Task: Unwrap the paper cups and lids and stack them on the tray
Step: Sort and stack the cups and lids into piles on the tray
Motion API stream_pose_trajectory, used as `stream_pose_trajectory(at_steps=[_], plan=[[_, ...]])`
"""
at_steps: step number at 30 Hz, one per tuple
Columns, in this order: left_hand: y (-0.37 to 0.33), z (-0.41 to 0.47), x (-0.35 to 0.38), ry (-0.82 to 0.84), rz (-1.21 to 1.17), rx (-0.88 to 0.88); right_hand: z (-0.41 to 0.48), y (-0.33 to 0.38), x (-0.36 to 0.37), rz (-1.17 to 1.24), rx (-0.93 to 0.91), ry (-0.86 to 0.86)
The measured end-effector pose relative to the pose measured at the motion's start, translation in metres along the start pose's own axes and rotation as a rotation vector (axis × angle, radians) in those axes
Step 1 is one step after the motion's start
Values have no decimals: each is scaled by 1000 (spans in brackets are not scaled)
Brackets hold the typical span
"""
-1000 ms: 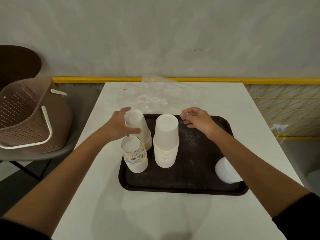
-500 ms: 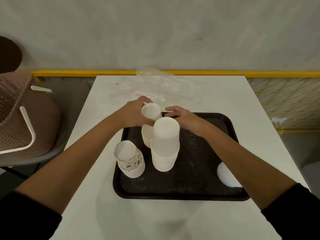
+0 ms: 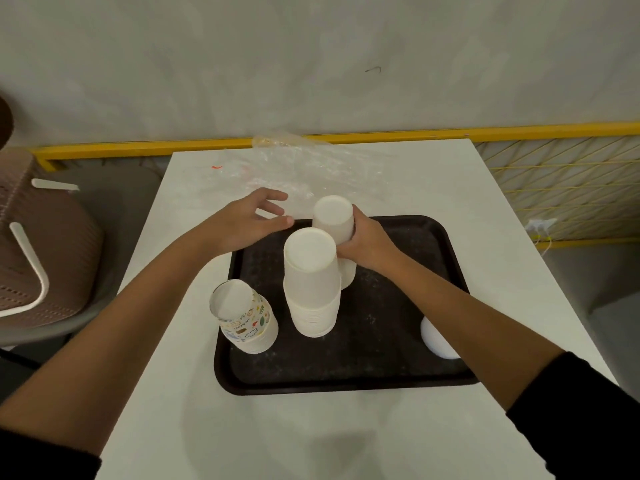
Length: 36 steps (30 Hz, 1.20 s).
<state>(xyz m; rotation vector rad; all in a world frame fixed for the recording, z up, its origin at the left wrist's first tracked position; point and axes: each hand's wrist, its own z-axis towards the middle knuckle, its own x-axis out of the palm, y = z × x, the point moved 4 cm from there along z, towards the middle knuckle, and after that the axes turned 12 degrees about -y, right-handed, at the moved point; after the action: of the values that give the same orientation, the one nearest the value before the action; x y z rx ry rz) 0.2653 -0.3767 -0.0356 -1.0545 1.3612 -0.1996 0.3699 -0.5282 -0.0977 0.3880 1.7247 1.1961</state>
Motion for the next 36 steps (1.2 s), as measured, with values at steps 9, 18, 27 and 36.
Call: stream_pose_trajectory(at_steps=[9,18,27,36], plan=[[42,-54,-28,-105,-66,-37,-38,-12,-30,74,46,-110],[73,-93,-24,-44,-124,-118,-66,-8,-43,49,10,-162],[81,-107,2,-39,-152,-142,-73,-15,-39,-48,66,-252],[93,-107,28,-218,-226,-102,-89,-24,-43,-46,145,-287]])
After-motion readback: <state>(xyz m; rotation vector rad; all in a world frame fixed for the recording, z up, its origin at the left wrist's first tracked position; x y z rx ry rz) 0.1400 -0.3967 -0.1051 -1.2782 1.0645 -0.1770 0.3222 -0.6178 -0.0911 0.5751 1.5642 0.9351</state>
